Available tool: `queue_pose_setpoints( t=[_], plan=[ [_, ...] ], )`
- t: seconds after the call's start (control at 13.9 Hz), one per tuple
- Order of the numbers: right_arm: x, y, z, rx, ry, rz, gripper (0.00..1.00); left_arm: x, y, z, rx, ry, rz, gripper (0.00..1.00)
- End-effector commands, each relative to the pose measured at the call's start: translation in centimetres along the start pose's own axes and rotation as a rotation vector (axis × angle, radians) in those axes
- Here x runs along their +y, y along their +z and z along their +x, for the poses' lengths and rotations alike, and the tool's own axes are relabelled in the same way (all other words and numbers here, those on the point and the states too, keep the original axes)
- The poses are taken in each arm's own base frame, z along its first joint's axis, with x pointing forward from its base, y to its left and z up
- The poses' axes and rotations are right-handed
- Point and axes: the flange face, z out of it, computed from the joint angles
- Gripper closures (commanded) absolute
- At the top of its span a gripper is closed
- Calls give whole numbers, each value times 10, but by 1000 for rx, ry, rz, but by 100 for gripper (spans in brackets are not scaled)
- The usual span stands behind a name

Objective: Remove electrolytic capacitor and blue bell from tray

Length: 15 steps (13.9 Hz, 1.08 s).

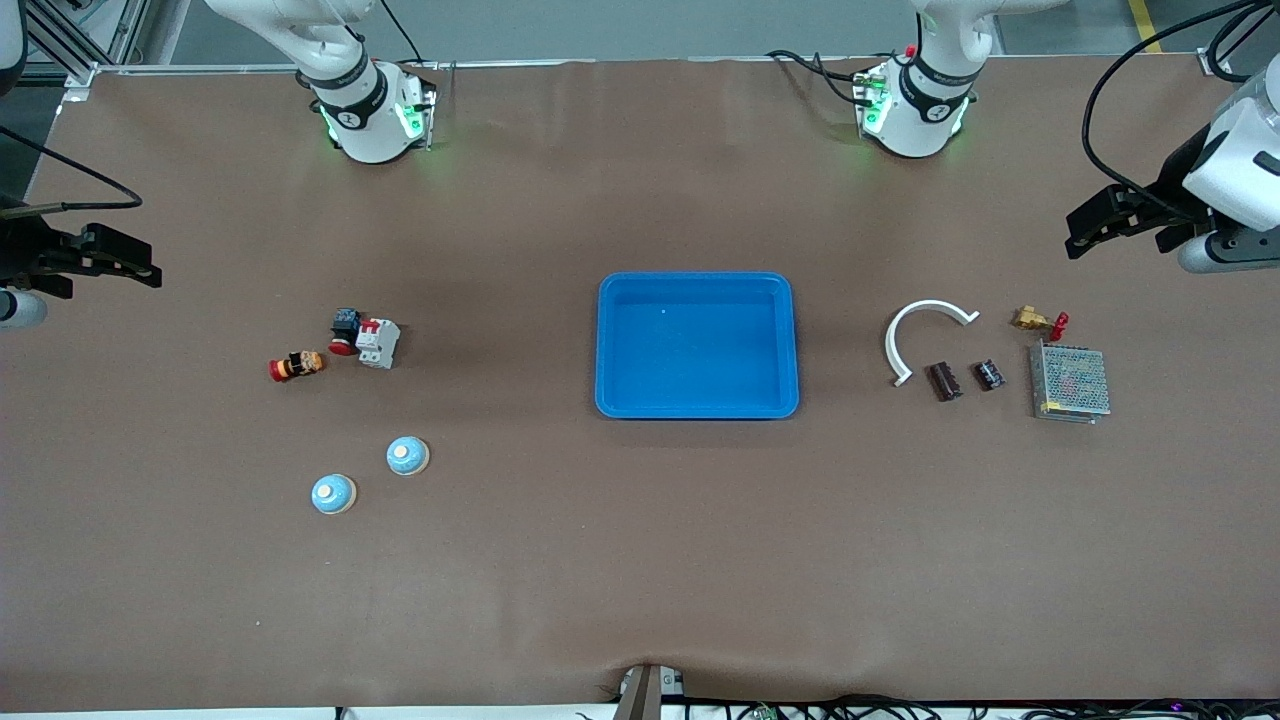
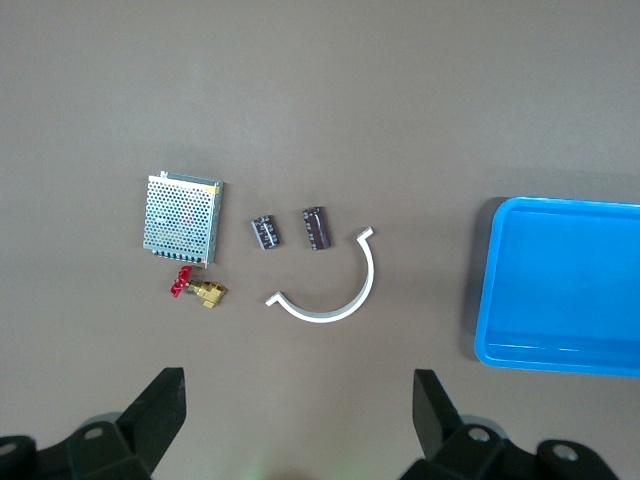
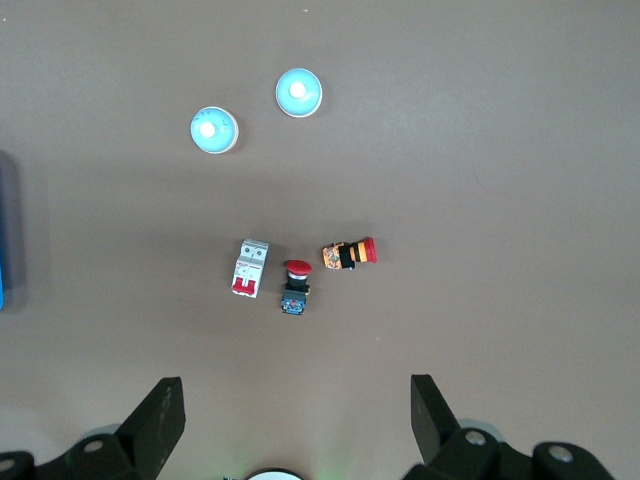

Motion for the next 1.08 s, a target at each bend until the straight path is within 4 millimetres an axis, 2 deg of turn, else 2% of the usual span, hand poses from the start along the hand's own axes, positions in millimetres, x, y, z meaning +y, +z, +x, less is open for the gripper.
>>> queue_pose_setpoints(
  t=[0.0, 1.01],
  plan=[
    [-2, 2, -15, 21, 13, -11, 0, 0, -7, -6, -1, 24, -5, 0],
    [-6, 2, -15, 21, 6, -10, 0, 4, -18, -6, 14, 28, -1, 0]
  ],
)
